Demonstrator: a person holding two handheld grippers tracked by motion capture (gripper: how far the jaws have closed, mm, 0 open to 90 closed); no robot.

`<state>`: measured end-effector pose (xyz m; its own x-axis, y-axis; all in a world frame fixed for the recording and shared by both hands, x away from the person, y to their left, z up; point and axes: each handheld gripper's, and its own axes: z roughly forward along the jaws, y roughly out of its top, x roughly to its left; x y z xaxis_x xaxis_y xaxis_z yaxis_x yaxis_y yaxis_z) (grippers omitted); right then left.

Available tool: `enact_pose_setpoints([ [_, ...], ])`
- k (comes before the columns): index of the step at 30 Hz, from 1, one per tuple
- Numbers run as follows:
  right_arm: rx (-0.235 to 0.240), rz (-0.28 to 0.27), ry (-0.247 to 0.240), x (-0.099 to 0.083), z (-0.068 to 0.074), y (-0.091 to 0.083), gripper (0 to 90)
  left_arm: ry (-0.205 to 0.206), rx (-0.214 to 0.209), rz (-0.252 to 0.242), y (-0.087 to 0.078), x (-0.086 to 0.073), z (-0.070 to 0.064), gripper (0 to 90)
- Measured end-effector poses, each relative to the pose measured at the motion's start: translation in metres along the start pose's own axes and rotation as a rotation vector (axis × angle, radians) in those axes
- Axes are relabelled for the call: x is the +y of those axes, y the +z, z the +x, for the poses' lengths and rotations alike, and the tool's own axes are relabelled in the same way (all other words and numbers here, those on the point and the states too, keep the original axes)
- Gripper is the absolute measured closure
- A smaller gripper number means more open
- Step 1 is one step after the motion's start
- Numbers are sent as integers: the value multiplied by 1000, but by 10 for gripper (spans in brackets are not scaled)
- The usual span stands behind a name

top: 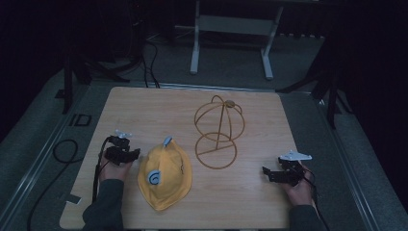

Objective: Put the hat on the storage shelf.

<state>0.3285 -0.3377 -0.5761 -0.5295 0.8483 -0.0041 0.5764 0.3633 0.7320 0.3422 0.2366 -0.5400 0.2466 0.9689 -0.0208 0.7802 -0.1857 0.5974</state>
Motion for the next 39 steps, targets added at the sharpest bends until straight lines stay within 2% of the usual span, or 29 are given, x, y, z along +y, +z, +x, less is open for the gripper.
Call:
enact_pose_setpoints([
  [10,-7,4,9,-1,1,-1,153,30,-71,17,-32,12,-6,525],
  [11,-7,4,9,-1,1,-1,153,55,-87,22,-39,15,-9,525],
  [17,-10,4,12,-1,1,-1,153,108,-117,50,-57,26,-19,491],
  [20,-11,5,15,-1,1,-2,152,125,-125,63,-63,31,-22,480],
  [24,-11,5,16,-1,1,-2,152,126,-145,70,-71,38,-27,476],
  [33,-12,5,20,-1,2,-2,152,198,-205,60,-87,50,-48,436],
  [39,-12,4,21,-1,2,-2,152,220,-214,75,-93,58,-55,432],
])
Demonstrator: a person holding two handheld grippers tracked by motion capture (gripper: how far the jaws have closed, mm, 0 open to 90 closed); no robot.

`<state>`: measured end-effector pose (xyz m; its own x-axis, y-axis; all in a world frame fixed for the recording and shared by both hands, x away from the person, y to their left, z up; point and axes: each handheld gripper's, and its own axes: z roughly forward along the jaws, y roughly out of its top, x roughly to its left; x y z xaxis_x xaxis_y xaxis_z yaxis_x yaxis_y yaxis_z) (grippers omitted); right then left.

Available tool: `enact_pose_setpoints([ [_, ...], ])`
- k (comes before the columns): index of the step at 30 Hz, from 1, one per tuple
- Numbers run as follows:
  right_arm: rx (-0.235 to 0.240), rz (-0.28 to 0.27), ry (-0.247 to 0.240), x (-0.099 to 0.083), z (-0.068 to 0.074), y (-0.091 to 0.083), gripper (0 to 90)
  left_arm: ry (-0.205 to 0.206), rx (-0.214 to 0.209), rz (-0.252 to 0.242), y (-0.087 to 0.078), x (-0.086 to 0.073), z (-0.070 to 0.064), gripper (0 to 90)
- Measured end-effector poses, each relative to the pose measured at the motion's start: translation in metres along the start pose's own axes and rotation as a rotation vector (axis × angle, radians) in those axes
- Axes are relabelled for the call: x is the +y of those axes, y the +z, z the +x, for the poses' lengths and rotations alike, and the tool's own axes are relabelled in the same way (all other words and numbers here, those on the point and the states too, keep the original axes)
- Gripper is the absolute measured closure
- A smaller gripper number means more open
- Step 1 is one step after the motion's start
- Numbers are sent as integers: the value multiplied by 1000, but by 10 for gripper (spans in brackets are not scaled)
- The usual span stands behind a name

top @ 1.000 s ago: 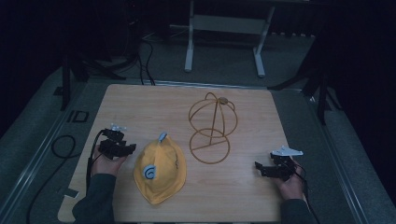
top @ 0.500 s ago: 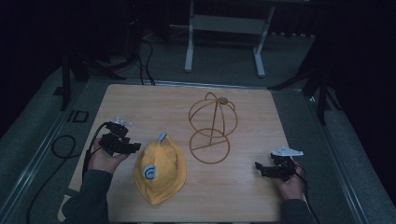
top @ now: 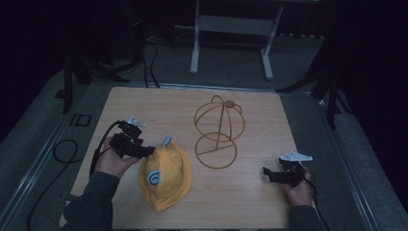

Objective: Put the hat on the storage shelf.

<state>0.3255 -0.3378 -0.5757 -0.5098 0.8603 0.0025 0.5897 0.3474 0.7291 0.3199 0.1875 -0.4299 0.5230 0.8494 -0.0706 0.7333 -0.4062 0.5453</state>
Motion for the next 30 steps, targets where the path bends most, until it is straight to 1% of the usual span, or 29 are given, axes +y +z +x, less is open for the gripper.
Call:
enact_pose_setpoints([
  [1,0,0,0,0,0,0,152,0,-4,1,-1,2,-1,432],
  [2,0,0,0,0,0,0,153,12,-6,5,-2,4,-3,413],
  [4,0,0,0,0,0,0,152,20,4,13,-3,6,-7,361],
  [6,0,1,0,0,0,0,153,33,-4,20,-3,9,-10,329],
  [7,0,1,0,0,0,0,153,33,-4,20,-3,9,-10,314],
  [8,0,1,-1,0,0,0,152,46,-8,34,-2,11,-13,294],
  [11,0,1,-1,0,0,0,152,58,-9,42,-2,13,-16,267],
  [12,0,1,-1,0,0,0,153,70,-28,46,-1,15,-20,262],
  [14,0,1,-1,0,0,0,153,90,-35,62,0,17,-24,256],
  [15,0,1,-1,0,0,0,152,90,-35,62,0,17,-24,256],
  [16,0,1,-1,0,0,0,152,98,-46,76,4,18,-27,256],
  [18,0,1,-1,0,0,0,153,107,-53,90,7,18,-30,256],
  [21,0,1,-1,0,0,0,153,113,-57,95,9,19,-32,254],
  [23,0,1,-1,0,0,0,152,125,-56,116,14,20,-36,225],
  [25,0,1,0,0,0,0,152,133,-47,139,17,20,-38,160],
  [27,0,0,1,0,0,0,152,134,-48,159,21,20,-38,128],
  [28,0,0,1,0,0,0,152,134,-48,159,21,20,-38,107],
  [29,0,0,0,0,0,0,152,143,-44,177,25,20,-40,104],
  [30,0,0,1,0,0,0,153,150,-43,181,26,20,-41,109],
])
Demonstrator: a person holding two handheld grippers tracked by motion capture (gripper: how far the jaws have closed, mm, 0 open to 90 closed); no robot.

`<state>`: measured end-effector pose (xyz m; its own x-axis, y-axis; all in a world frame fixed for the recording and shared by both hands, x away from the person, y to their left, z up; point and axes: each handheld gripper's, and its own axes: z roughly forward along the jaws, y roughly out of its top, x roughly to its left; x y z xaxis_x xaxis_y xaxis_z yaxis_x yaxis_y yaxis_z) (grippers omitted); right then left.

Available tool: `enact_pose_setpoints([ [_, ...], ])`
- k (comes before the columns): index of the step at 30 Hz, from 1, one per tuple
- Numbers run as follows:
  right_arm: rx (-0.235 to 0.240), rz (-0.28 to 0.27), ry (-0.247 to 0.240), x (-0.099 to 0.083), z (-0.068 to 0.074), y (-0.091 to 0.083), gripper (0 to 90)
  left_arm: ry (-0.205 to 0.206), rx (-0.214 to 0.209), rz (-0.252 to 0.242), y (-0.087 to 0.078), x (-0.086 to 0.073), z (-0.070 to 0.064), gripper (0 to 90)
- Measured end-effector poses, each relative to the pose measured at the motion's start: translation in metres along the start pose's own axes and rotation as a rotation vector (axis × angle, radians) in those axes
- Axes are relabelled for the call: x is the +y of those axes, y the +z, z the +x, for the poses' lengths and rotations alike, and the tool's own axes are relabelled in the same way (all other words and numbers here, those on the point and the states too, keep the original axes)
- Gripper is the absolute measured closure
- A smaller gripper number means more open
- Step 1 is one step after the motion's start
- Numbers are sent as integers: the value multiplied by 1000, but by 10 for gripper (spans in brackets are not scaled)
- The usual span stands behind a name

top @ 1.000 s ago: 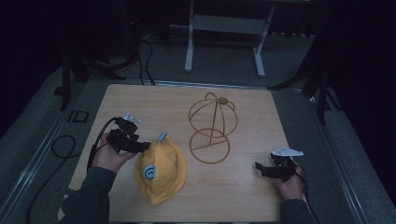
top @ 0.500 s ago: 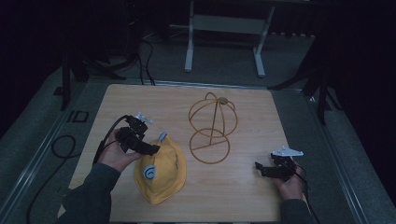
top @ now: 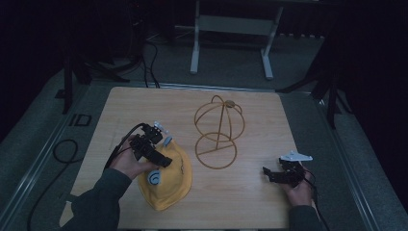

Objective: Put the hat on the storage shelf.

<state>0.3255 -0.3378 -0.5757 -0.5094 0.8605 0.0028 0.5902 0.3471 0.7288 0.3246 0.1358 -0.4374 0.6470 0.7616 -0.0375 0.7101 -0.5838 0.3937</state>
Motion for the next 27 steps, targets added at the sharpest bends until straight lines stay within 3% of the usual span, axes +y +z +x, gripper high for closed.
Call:
enact_pose_setpoints([
  [3,0,0,0,0,0,0,153,0,15,6,1,0,-1,182],
  [8,0,0,0,0,0,0,153,-6,4,-6,-2,0,0,506],
  [13,0,0,0,0,0,0,153,-11,8,-2,-4,-1,5,699],
  [19,0,0,-1,0,0,0,152,-14,19,23,-5,-1,14,784],
  [27,0,-1,-3,0,0,0,152,4,36,36,-13,3,20,805],
])
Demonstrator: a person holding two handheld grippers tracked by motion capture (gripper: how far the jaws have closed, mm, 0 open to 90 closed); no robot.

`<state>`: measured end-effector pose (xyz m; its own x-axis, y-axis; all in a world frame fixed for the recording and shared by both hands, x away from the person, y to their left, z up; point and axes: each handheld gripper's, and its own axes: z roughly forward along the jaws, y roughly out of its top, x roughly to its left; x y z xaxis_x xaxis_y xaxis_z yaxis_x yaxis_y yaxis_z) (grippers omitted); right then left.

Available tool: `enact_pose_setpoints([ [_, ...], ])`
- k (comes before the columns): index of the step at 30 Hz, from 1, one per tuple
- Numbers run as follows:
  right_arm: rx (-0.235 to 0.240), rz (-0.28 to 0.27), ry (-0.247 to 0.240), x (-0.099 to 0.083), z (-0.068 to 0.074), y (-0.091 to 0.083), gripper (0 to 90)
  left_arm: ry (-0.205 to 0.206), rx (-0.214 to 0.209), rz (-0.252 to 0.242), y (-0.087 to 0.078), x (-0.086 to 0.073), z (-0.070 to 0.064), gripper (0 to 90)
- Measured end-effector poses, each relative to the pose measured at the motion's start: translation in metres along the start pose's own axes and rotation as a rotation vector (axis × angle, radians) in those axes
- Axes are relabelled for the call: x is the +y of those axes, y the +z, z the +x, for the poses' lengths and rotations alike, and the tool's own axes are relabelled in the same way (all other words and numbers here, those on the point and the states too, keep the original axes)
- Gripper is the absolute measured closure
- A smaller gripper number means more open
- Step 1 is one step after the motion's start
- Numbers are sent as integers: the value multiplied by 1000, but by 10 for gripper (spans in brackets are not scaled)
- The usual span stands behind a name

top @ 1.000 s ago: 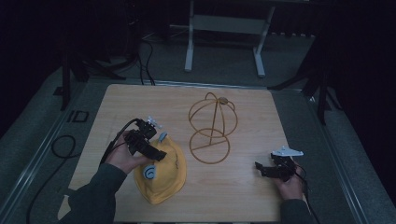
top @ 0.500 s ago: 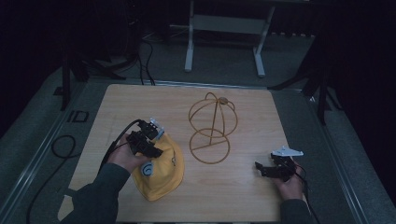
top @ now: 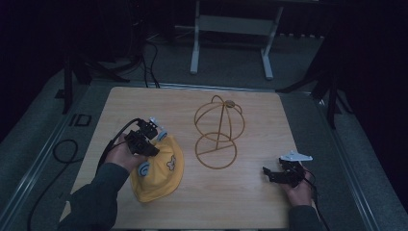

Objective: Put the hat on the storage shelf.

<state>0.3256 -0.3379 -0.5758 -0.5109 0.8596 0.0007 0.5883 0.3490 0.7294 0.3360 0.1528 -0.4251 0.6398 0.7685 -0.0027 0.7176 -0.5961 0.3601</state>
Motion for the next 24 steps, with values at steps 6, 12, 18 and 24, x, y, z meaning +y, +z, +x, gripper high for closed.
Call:
enact_pose_setpoints([
  [6,0,0,0,0,0,0,152,10,-13,-7,-15,5,10,807],
  [12,0,0,1,0,0,0,153,15,-17,-24,-29,10,15,807],
  [18,0,0,0,0,0,0,152,21,-12,-28,-40,16,22,808],
  [24,0,0,2,0,0,0,152,22,-19,-46,-51,21,30,807],
])
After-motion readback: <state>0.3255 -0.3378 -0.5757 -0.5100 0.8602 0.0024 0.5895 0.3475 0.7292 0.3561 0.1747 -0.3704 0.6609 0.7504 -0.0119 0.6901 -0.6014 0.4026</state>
